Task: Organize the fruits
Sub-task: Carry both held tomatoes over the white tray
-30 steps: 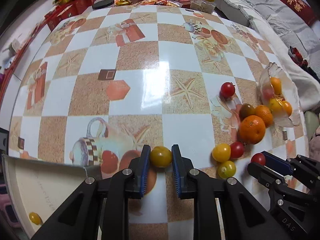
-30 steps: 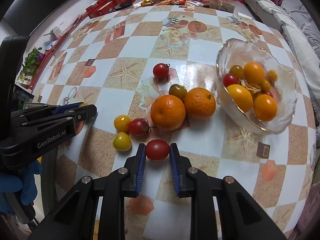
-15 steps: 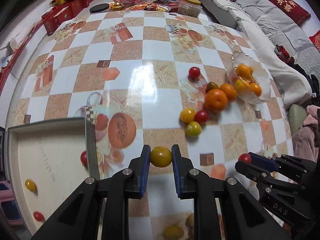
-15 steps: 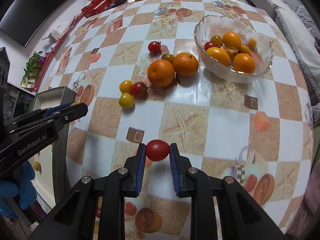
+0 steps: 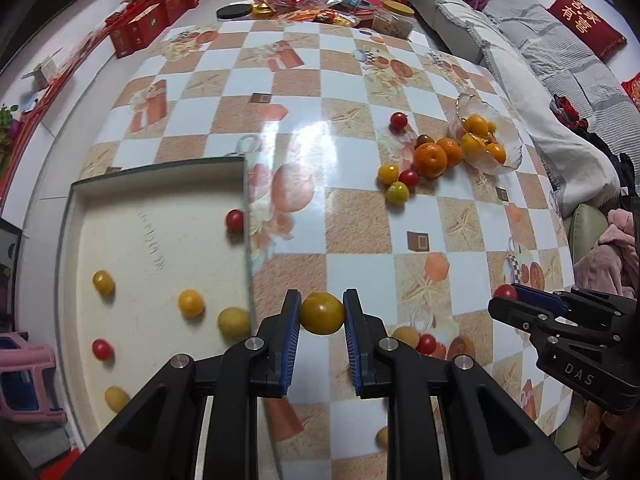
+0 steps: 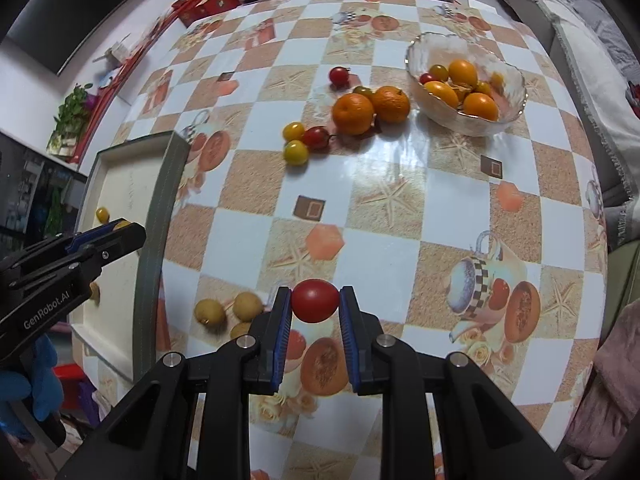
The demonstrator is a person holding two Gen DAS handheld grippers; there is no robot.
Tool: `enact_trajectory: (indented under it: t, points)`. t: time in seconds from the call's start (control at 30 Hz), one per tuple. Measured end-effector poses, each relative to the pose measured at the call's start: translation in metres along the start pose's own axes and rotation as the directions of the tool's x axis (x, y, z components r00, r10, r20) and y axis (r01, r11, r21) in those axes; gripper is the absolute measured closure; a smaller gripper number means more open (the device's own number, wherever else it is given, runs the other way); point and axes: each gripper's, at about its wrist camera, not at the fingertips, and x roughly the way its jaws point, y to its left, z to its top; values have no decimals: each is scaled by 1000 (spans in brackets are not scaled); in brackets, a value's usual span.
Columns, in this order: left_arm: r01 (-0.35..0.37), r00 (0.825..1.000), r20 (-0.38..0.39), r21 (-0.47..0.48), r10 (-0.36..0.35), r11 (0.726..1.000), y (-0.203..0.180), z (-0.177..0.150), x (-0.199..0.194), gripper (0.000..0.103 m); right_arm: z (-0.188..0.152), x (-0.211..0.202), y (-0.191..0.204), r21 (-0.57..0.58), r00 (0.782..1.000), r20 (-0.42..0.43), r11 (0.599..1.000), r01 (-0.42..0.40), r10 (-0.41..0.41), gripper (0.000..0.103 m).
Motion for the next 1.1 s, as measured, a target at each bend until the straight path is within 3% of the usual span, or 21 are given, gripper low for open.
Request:
enact_trajectory:
  t: [0.57,1.1]
  points:
    - [-35,999,15,-99,37,994,60,-44,-32,80,-1,-17,82,-158,1000,-14,987,-29,27,77]
    - [-74,997,-17,-209,72,975,117,-80,-25,80,19,9,152,-279,994,-84,956,-94,73,77]
